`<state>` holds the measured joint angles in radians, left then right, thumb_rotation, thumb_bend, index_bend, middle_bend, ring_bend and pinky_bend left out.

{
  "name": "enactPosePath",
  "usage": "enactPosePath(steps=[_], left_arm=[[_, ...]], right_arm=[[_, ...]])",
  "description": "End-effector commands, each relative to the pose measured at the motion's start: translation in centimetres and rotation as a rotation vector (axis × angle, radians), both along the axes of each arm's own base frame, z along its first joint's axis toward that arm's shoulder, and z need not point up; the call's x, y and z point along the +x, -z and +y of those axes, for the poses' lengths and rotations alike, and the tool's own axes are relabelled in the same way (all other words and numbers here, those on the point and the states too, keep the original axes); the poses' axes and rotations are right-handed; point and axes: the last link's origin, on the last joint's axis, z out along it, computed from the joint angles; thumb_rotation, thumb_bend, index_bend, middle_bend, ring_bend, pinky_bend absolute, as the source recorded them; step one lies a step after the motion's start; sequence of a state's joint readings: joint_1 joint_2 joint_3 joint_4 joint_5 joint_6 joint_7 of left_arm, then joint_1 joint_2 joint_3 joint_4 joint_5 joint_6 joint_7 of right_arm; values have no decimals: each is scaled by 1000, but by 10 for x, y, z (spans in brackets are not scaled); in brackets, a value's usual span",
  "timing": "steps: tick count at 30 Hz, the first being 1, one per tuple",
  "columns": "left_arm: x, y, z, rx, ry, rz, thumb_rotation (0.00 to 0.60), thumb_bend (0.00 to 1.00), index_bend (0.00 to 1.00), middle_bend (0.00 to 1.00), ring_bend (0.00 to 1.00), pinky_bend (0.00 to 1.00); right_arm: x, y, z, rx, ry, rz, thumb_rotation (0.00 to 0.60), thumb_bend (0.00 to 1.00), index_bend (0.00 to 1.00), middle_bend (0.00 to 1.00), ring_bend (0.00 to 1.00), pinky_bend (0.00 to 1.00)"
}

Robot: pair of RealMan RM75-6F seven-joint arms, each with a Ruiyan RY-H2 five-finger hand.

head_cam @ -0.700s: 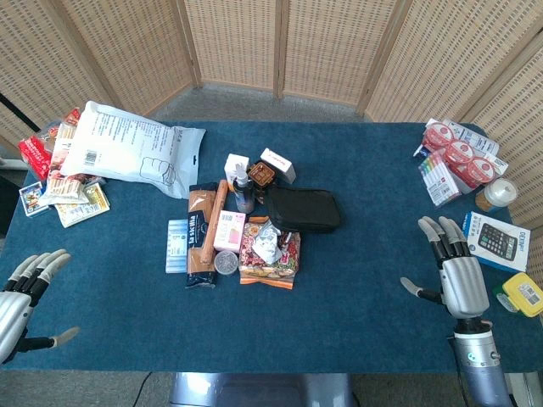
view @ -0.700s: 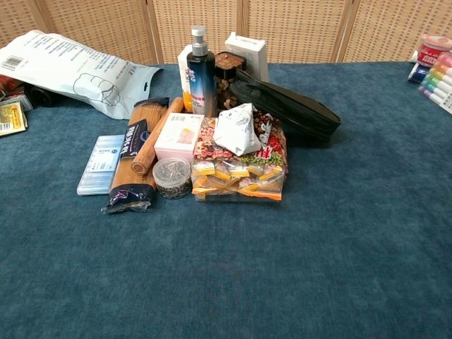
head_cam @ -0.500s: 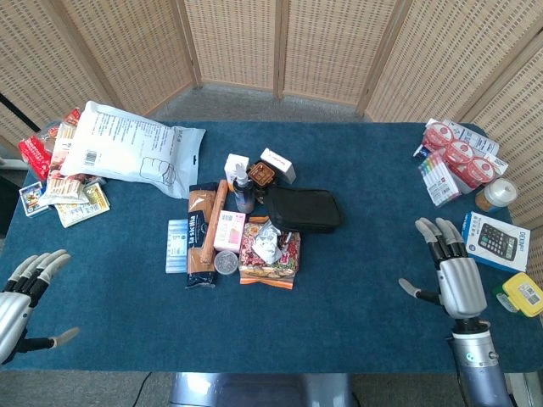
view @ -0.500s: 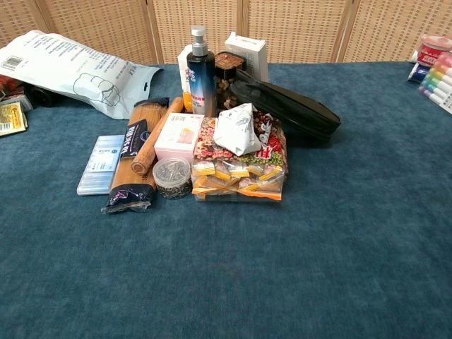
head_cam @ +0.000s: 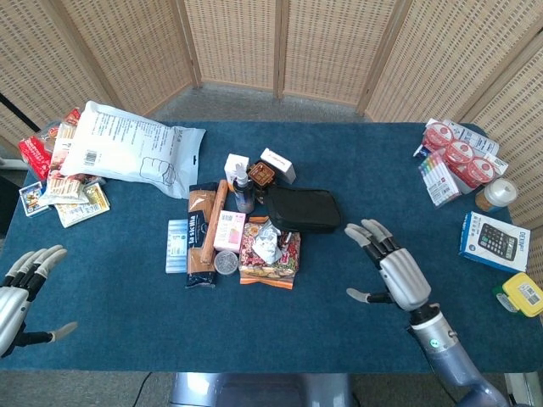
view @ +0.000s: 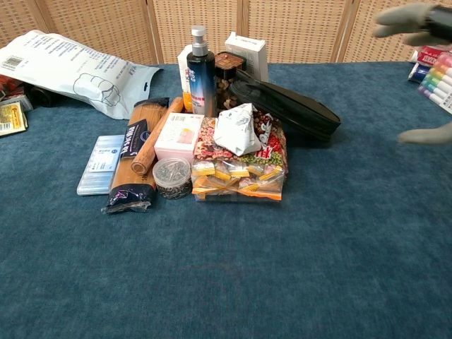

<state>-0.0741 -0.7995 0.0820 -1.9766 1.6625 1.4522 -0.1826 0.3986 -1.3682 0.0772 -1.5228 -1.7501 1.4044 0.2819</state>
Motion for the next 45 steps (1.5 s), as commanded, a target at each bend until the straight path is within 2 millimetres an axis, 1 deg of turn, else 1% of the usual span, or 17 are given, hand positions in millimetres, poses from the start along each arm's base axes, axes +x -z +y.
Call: enactPosePath(steps=[1,5,8,12,17,22,25,30,34,37,40,43,45], left_arm=[[-3,1,4,0,-13,6,600,7,0,0,0,0],[-5,4,8,-5,-28,14,600,6,0,0,0,0],[-6,6,10,-9,-33,17,600,6,0,0,0,0],[-5,6,10,-10,-36,12,600,5,0,0,0,0],[-3,3,8,-2,-27,2,600,5,0,0,0,0],[-4,3,9,-5,-30,-2,600,5,0,0,0,0],[-5,3,11,-10,-35,-1,600,6,0,0,0,0],[-6,3,11,-7,-37,-2,600,5,0,0,0,0],[-6,3,11,-10,-38,-3,600,5,0,0,0,0],[-6,2,11,-8,-38,-4,600,6,0,0,0,0],[-7,1,11,-4,-39,-4,600,5,0,0,0,0],[-7,1,11,-3,-38,-5,600,7,0,0,0,0],[-7,1,11,-4,-38,-3,600,6,0,0,0,0]], right_arm=[[23,8,-14,37,-119,50,600,0,0,0,0,0],[41,22,-24,72,-199,109,600,0,0,0,0,0],[49,34,-31,109,-232,136,600,0,0,0,0,0],[54,49,-41,131,-270,178,600,0,0,0,0,0],[62,69,-48,130,-326,230,600,0,0,0,0,0],[76,80,-53,127,-370,255,600,0,0,0,0,0],[86,84,-57,99,-406,285,600,0,0,0,0,0],[96,89,-67,83,-418,317,600,0,0,0,0,0],[99,95,-77,59,-414,368,600,0,0,0,0,0],[97,99,-84,45,-394,398,600,0,0,0,0,2],[93,103,-89,36,-375,415,600,0,0,0,0,26],[90,105,-92,11,-380,436,600,0,0,1,0,96],[89,107,-92,-4,-390,447,600,0,0,27,4,166]])
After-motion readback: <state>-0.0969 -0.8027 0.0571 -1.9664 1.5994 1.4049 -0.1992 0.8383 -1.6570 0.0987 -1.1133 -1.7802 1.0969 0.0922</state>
